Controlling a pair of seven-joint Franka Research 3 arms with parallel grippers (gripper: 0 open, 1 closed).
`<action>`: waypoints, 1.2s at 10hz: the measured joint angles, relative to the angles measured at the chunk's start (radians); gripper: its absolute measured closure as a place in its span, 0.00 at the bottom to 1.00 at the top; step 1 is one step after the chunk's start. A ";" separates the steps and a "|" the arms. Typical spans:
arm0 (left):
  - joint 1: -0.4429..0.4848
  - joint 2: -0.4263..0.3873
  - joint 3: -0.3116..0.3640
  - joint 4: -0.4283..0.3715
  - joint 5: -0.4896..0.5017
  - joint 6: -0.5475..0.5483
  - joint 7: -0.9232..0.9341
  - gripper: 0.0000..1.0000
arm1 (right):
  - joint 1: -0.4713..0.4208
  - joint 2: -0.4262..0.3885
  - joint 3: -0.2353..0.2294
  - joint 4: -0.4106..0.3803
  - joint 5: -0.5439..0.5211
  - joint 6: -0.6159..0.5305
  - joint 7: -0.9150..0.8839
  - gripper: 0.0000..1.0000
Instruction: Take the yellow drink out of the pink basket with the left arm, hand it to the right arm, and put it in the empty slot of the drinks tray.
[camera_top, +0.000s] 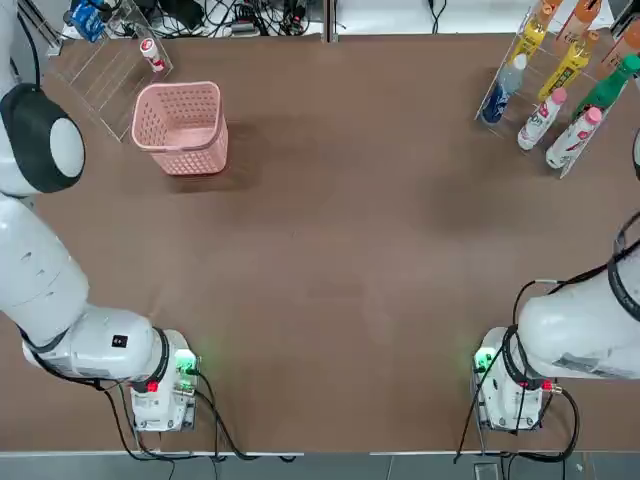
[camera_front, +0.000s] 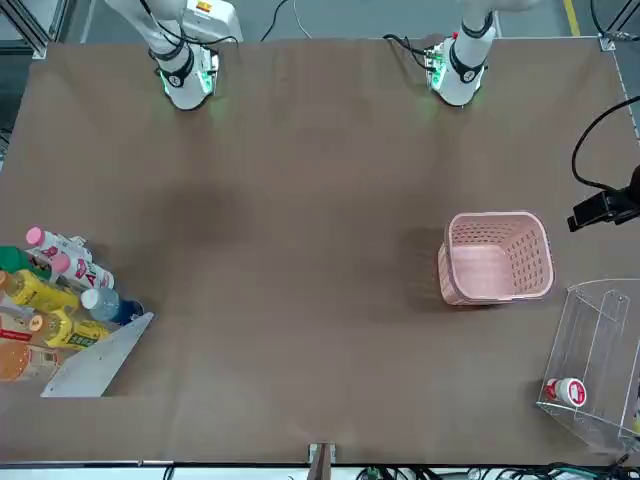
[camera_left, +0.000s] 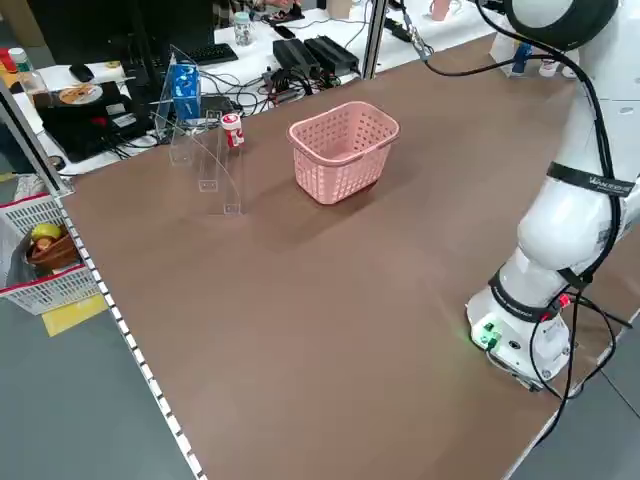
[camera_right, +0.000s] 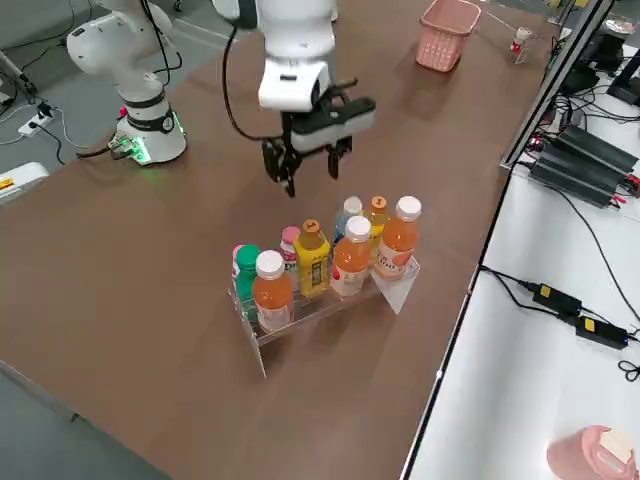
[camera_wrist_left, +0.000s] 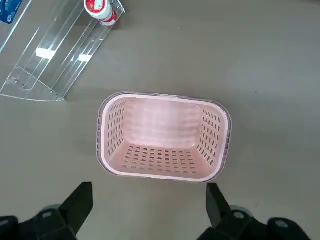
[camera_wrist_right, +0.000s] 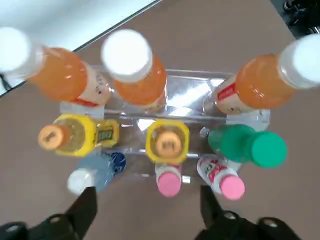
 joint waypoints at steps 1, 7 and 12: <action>0.000 0.000 0.000 0.000 0.000 0.000 0.000 0.00 | 0.031 -0.053 0.003 0.004 0.000 -0.053 -0.001 0.01; 0.002 0.000 0.001 0.000 0.000 0.000 0.000 0.00 | 0.161 -0.184 0.119 0.046 0.000 -0.267 0.000 0.01; 0.003 0.000 0.001 0.000 0.000 0.000 0.000 0.00 | 0.155 -0.187 0.116 0.080 0.000 -0.351 -0.001 0.01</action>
